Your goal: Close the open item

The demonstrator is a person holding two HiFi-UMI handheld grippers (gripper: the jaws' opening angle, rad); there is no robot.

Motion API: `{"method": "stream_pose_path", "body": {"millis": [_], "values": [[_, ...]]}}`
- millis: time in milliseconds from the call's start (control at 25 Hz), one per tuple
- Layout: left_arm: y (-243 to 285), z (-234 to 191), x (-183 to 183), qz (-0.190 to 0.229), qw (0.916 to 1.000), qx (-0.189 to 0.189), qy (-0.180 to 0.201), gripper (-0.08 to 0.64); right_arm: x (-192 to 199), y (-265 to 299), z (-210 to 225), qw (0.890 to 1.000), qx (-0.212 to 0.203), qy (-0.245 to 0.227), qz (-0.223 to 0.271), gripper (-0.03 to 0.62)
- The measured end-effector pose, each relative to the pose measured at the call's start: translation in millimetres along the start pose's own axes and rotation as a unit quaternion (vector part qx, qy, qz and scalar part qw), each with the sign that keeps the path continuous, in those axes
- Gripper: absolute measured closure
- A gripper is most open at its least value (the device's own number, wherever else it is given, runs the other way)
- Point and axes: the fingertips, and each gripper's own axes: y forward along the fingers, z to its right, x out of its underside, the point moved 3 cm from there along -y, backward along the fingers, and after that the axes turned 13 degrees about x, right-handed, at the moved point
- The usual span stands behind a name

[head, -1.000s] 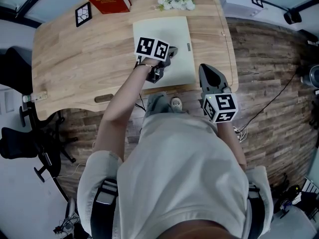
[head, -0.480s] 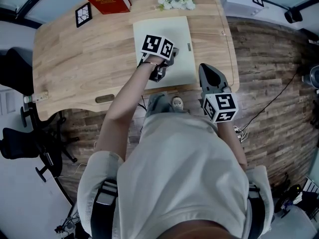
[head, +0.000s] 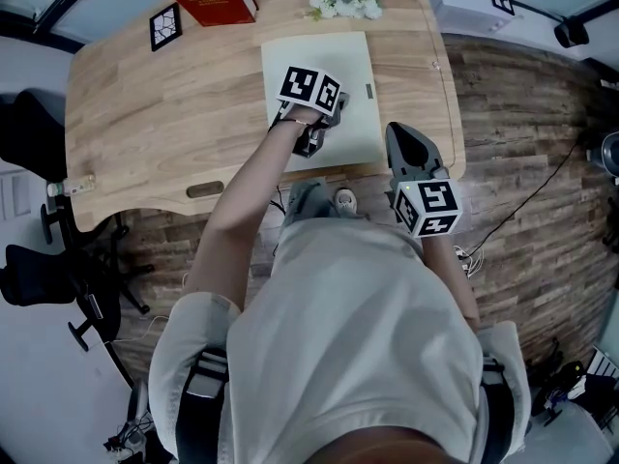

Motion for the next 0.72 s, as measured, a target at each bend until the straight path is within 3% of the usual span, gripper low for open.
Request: {"method": "stream_pose_path", "body": {"millis": [720], "values": [[-24.7,13.0,3.5,0.066,0.9976,-0.010,-0.019,0.540,1.7,-22.3,7.6,1.000,-0.010,-0.004,0.011,0.573]]}}
